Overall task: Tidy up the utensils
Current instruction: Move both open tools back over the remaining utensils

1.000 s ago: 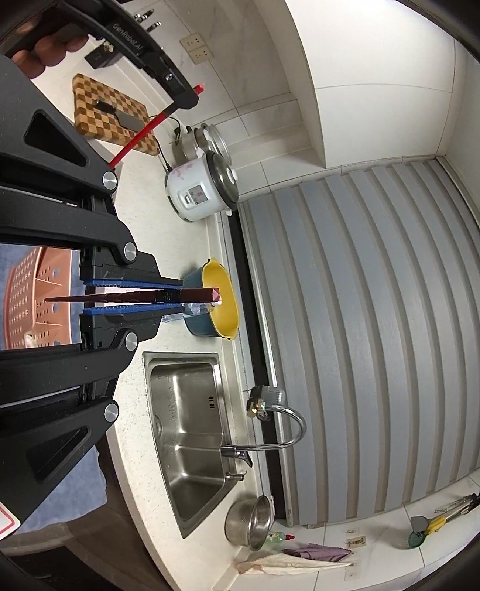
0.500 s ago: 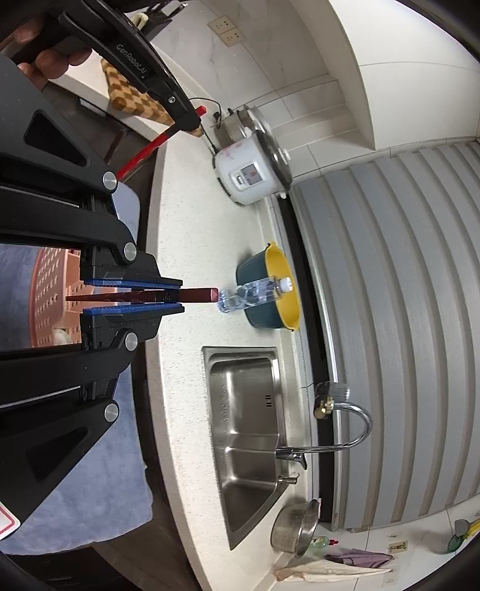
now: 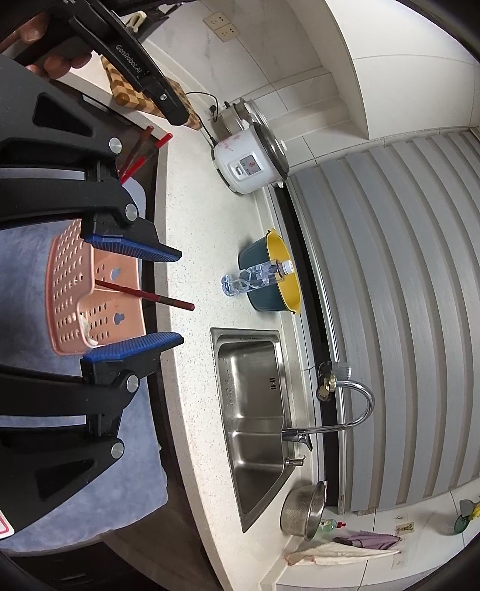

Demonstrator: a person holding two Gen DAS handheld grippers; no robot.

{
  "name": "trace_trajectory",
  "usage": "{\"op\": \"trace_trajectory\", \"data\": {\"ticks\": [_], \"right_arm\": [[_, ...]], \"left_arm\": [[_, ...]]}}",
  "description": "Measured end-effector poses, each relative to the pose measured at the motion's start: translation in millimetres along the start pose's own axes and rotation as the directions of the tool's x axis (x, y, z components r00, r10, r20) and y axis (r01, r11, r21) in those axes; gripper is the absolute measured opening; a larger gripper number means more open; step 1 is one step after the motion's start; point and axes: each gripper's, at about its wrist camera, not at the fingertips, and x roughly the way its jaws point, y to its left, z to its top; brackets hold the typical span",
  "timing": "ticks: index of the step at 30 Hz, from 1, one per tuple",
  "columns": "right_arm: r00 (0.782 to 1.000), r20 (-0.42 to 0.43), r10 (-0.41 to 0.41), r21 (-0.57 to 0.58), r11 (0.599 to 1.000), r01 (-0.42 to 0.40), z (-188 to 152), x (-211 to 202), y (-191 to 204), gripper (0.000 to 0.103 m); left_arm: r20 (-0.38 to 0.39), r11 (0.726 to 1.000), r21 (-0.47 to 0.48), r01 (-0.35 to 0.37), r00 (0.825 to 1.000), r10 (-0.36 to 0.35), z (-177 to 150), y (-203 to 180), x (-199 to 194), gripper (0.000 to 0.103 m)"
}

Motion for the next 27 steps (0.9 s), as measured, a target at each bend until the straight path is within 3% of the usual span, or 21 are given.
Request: {"op": "trace_trajectory", "data": {"ticks": [3, 7, 12, 16, 21, 27], "right_arm": [[1.000, -0.006, 0.004, 0.009, 1.000, -0.004, -5.1, -12.8, -5.0, 0.040], [1.000, -0.013, 0.016, 0.017, 1.000, -0.015, -22.0, -42.6, -13.7, 0.051], [0.998, -0.065, 0.009, 0.014, 1.000, -0.008, -74.0, -87.8, -30.1, 0.055], [0.990, -0.134, -0.040, -0.039, 0.999, 0.035, -130.0, -118.8, -39.5, 0.055], [0.964, -0.251, -0.086, -0.097, 0.993, 0.064, -214.1, -152.7, -43.6, 0.056], [0.930, -0.355, -0.099, -0.135, 0.989, 0.054, -291.3, -172.9, -35.6, 0.055]], "left_arm": [[0.006, 1.000, 0.003, 0.002, 1.000, -0.002, -3.7, -1.1, -15.4, 0.036], [0.007, 1.000, 0.015, 0.009, 1.000, -0.010, -17.1, -1.7, -44.5, 0.052], [-0.014, 0.999, 0.035, 0.002, 1.000, -0.002, -54.4, 1.7, -83.3, 0.061], [-0.069, 1.000, 0.008, -0.002, 0.998, 0.003, -104.2, 13.3, -112.0, 0.062], [-0.145, 0.999, 0.047, -0.025, 0.989, 0.031, -172.1, 16.2, -140.8, 0.062], [-0.284, 0.999, 0.045, -0.017, 0.958, 0.029, -251.8, 19.2, -167.4, 0.062]]}}
